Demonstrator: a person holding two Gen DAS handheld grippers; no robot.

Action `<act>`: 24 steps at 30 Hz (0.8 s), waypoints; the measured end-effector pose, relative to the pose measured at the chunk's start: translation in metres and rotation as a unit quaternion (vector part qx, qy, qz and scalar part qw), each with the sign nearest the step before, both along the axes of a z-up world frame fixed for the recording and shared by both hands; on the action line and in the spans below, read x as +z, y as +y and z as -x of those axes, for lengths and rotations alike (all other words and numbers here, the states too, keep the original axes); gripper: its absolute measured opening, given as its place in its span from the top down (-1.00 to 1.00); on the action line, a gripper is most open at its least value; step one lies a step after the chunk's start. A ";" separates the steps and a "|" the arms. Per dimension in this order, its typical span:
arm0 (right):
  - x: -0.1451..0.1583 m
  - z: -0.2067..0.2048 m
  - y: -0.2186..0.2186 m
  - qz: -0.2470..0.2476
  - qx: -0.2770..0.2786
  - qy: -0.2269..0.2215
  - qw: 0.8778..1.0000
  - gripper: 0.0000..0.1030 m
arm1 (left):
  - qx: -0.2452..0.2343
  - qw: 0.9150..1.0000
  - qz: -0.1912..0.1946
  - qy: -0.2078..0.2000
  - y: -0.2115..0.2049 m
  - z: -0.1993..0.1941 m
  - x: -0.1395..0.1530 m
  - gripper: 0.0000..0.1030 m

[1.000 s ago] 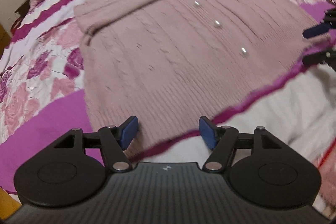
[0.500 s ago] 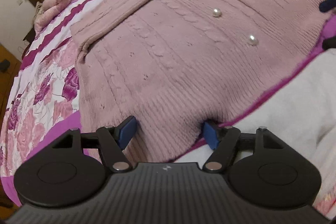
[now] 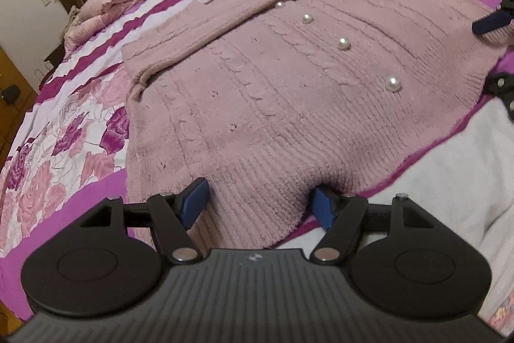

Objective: Fold small clothes
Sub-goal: 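Grasp the cardigan hem with the right gripper while the left gripper grasps the hem beside it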

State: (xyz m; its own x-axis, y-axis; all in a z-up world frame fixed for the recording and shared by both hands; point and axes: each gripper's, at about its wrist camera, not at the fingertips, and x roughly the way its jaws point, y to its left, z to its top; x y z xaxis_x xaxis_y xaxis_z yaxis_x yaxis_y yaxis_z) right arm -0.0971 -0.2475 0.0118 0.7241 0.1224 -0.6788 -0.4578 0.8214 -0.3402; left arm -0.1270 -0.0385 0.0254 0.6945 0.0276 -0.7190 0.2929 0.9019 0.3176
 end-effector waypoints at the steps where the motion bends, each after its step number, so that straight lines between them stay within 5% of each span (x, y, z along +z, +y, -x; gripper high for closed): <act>1: -0.001 0.000 0.000 0.000 -0.001 -0.004 1.000 -0.46 | 0.004 1.000 0.004 -0.005 0.000 0.000 0.000 -0.44; 8: 0.004 -0.002 -0.007 -0.002 -0.032 -0.031 0.999 -0.44 | 0.033 0.998 0.037 -0.034 0.008 -0.001 0.003 -0.44; 13: 0.008 0.001 -0.017 -0.030 -0.050 -0.031 0.998 0.06 | 0.054 0.997 0.061 -0.014 0.015 -0.006 0.002 -0.44; 15: 0.011 0.000 -0.020 -0.037 -0.059 -0.033 0.997 0.47 | 0.051 0.997 0.054 -0.013 0.014 -0.005 0.002 -0.44; 19: 0.022 -0.002 -0.028 -0.068 -0.069 -0.036 0.995 0.71 | 0.046 0.998 0.041 -0.026 0.010 0.000 0.005 -0.38; 20: 0.026 -0.001 -0.030 -0.074 -0.071 -0.040 0.994 0.75 | 0.049 0.997 0.042 -0.036 0.010 0.003 0.008 -0.30; 22: 0.034 -0.001 -0.032 -0.083 -0.079 -0.053 0.992 0.78 | 0.050 0.996 0.057 -0.049 0.012 0.006 0.018 0.26; 24: 0.041 0.000 -0.033 -0.094 -0.085 -0.064 0.990 0.83 | 0.055 0.993 0.086 -0.053 0.016 0.005 0.030 0.57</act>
